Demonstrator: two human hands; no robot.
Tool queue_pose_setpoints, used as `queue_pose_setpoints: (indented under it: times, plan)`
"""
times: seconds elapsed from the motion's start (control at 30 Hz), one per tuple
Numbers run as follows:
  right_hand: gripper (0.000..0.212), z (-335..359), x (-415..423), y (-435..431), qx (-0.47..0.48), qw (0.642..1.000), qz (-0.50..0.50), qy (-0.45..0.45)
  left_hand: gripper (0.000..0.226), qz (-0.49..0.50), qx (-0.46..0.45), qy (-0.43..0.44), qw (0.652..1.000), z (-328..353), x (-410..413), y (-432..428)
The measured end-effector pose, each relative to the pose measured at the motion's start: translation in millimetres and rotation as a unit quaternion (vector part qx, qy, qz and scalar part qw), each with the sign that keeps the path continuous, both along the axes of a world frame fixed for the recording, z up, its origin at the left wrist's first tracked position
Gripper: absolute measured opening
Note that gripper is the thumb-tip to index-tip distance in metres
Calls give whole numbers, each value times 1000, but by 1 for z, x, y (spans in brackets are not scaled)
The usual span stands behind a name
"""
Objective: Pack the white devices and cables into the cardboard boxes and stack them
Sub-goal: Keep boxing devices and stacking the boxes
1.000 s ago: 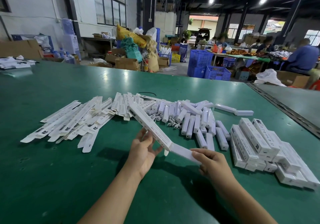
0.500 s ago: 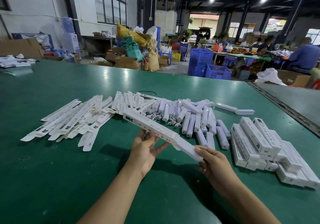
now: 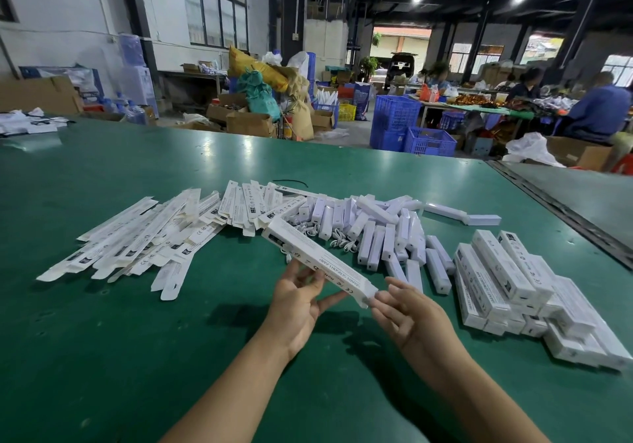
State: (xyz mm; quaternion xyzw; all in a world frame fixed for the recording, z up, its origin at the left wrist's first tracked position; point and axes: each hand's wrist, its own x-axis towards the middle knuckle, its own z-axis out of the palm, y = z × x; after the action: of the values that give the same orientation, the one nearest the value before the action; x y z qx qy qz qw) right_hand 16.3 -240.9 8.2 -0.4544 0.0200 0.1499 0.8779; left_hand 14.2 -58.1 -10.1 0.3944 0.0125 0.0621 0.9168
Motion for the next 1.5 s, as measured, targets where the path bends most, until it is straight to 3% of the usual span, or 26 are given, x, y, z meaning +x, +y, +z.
queue_pose_setpoints:
  times: [0.1, 0.23, 0.43, 0.6, 0.7, 0.77, 0.83, 0.87, 0.93, 1.0, 1.07, 1.2, 1.33, 1.5]
  plan:
    - [44, 3, -2, 2, -30, 999, -3, -24, 37, 1, 7, 2, 1000, -1, 1, -2]
    - [38, 0, -2, 3, -44, 998, -43, -21, 35, 15, -12, -2, 1000, 0, 2, 0]
    - [60, 3, -8, 5, -67, 995, 57, -46, 35, 1, -19, -2, 1000, 0, 0, -2]
    - [65, 6, -13, 10, 8, 985, 165, -48, 29, -42, -2, -3, 999, -2, -3, -7]
    - [71, 9, -12, 15, 35, 980, 189, -54, 36, -56, -44, -2, 997, -2, 0, -5]
    - [49, 4, -5, 21, 17, 992, 110, -57, 39, -33, -67, 6, 997, -1, 5, 2]
    - [26, -7, 6, 28, -55, 996, -38, -51, 40, 6, -94, 7, 996, -1, 12, 13]
    - [18, -13, 11, 33, -107, 988, -94, -57, 39, 24, -105, 5, 994, 0, 15, 20]
    - [14, -20, 23, 45, -281, 947, -96, -125, 38, 53, -121, -1, 991, -1, 21, 33]
    - [27, -24, 40, 64, -448, 870, -24, -205, 37, 67, -138, -3, 988, -1, 26, 40]
    - [42, -25, 64, 85, -550, 795, 20, -255, 36, 71, -153, 0, 986, -3, 30, 41]
    - [59, -21, 106, 112, -635, 744, 18, -206, 35, 86, -183, -8, 979, -6, 31, 48]
    - [65, -26, 132, 107, -654, 739, -69, -145, 33, 86, -194, -4, 977, -8, 34, 52]
    - [77, -32, 157, 91, -730, 666, -86, -130, 32, 77, -187, 5, 979, -8, 35, 48]
